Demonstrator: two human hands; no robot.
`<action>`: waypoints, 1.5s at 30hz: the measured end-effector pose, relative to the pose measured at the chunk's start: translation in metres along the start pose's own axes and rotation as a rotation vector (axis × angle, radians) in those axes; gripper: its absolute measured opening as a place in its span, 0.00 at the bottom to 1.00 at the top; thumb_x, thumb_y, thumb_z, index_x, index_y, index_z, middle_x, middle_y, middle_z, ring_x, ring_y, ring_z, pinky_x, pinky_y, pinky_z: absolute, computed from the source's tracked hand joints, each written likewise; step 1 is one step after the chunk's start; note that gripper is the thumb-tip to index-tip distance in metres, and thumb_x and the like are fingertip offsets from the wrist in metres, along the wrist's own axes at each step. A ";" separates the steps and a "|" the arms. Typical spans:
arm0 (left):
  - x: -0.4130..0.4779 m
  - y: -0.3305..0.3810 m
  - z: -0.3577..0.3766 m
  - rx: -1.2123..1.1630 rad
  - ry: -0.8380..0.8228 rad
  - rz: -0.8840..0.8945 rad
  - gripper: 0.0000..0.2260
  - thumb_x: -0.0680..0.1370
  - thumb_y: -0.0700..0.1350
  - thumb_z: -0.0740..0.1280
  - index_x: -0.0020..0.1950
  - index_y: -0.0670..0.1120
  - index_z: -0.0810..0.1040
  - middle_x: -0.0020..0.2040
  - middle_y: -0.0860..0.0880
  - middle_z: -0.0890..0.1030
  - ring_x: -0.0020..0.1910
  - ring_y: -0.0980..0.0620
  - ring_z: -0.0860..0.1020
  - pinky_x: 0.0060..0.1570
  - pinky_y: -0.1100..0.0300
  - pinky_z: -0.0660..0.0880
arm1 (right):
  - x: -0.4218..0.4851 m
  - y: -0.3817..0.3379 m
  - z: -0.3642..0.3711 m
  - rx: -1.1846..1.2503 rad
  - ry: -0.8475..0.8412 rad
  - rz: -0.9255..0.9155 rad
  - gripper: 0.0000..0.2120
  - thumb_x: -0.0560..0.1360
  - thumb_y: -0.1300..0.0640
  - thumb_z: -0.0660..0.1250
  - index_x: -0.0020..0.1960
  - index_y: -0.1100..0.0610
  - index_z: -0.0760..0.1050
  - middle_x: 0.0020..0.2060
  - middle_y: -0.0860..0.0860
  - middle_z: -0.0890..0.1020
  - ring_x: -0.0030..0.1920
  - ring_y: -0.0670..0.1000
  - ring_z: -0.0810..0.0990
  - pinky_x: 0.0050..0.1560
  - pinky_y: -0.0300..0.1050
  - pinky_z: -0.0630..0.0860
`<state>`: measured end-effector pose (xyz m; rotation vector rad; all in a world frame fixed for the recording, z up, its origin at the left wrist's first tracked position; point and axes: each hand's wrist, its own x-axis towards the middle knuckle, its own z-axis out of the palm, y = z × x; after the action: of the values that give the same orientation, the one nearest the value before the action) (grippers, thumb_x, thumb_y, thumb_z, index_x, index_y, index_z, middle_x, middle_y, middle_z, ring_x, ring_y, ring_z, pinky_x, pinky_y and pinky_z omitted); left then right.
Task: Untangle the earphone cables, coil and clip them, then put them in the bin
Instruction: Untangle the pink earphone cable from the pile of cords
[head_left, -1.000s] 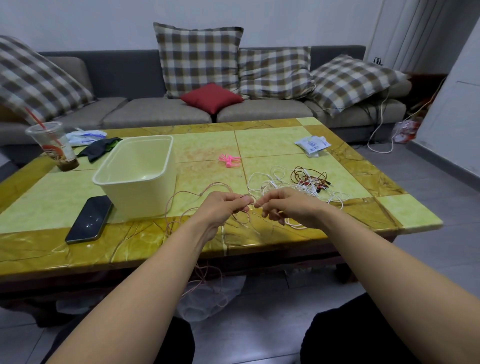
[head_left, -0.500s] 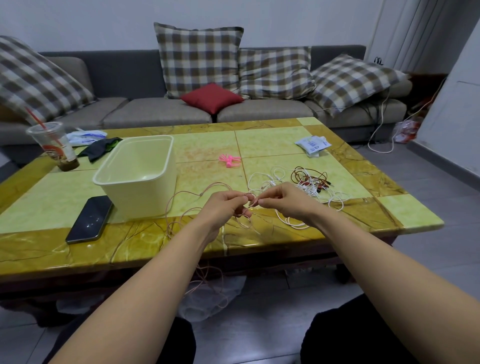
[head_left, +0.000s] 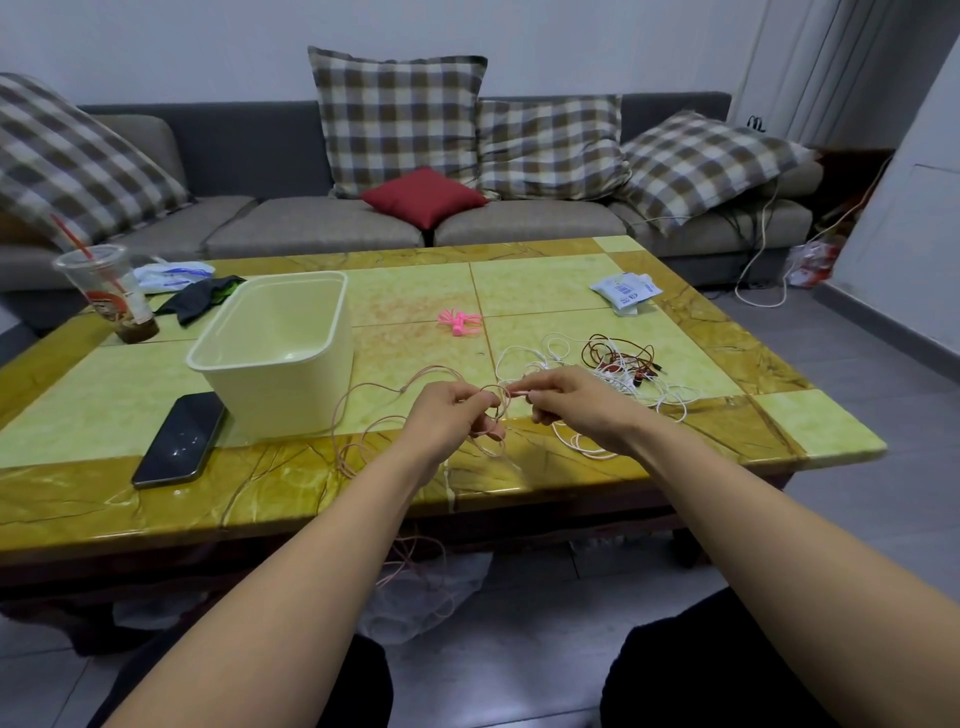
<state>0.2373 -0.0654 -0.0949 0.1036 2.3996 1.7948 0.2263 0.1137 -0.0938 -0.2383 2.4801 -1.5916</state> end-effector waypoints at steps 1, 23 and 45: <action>0.000 0.000 0.001 0.002 -0.010 -0.001 0.10 0.81 0.41 0.63 0.52 0.38 0.82 0.33 0.44 0.83 0.39 0.46 0.83 0.48 0.58 0.76 | 0.000 0.001 -0.001 0.028 0.003 -0.025 0.12 0.80 0.66 0.62 0.61 0.61 0.78 0.35 0.53 0.78 0.37 0.46 0.77 0.38 0.34 0.74; -0.009 0.011 0.004 -0.092 -0.146 -0.066 0.12 0.81 0.40 0.59 0.53 0.36 0.81 0.48 0.39 0.84 0.32 0.57 0.77 0.26 0.75 0.67 | 0.002 0.003 -0.001 0.229 0.078 -0.067 0.11 0.70 0.67 0.75 0.52 0.64 0.83 0.45 0.60 0.85 0.45 0.49 0.83 0.45 0.38 0.78; 0.000 0.001 0.002 -0.006 -0.074 0.026 0.14 0.79 0.36 0.59 0.55 0.43 0.84 0.55 0.46 0.83 0.52 0.51 0.78 0.44 0.65 0.73 | -0.006 -0.006 -0.004 0.160 0.060 0.069 0.08 0.77 0.68 0.62 0.53 0.59 0.74 0.30 0.50 0.73 0.29 0.47 0.72 0.34 0.39 0.70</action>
<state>0.2372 -0.0627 -0.0944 0.1979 2.3530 1.7762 0.2314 0.1159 -0.0862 -0.0821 2.3593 -1.7815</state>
